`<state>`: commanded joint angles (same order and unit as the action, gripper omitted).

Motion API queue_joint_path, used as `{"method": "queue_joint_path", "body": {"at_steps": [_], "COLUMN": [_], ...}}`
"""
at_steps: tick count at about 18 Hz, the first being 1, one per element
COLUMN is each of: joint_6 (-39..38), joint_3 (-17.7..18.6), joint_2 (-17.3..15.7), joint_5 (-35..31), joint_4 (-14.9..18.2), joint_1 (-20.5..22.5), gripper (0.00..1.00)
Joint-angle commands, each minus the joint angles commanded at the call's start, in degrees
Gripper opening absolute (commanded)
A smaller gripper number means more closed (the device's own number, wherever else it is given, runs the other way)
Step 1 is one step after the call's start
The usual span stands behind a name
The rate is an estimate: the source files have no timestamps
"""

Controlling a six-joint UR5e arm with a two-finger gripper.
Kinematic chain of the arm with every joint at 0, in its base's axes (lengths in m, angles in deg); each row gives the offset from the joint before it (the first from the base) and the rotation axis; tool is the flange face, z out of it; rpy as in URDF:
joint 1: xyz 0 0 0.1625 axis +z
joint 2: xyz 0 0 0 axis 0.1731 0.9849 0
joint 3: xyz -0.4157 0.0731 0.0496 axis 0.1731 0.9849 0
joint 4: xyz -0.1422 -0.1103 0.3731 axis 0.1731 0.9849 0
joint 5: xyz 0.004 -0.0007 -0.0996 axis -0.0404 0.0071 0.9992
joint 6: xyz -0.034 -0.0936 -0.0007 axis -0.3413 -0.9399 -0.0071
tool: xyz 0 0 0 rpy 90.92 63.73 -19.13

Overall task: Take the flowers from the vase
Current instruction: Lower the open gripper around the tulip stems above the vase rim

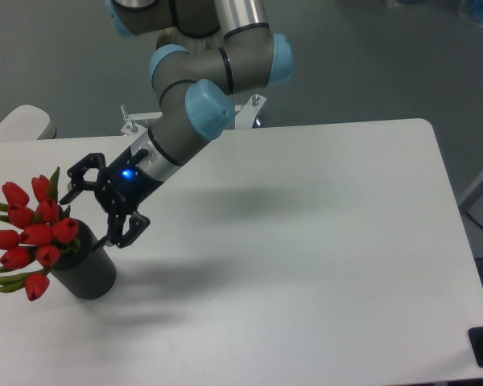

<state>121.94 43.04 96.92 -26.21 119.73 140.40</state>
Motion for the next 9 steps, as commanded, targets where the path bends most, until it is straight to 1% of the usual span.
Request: {"method": "queue_joint_path", "body": {"at_steps": [2,6,9], "joint_6": [-0.17,-0.88,-1.93], "joint_3": [-0.09,-0.97,-1.67], "joint_2": [0.18,1.06,2.11], "joint_5": [0.0,0.0,-0.09], "joint_4": [-1.23,-1.32,-1.41], "joint_1": [-0.79,-1.06,-2.11], "gripper": [1.0,1.0,1.0]}}
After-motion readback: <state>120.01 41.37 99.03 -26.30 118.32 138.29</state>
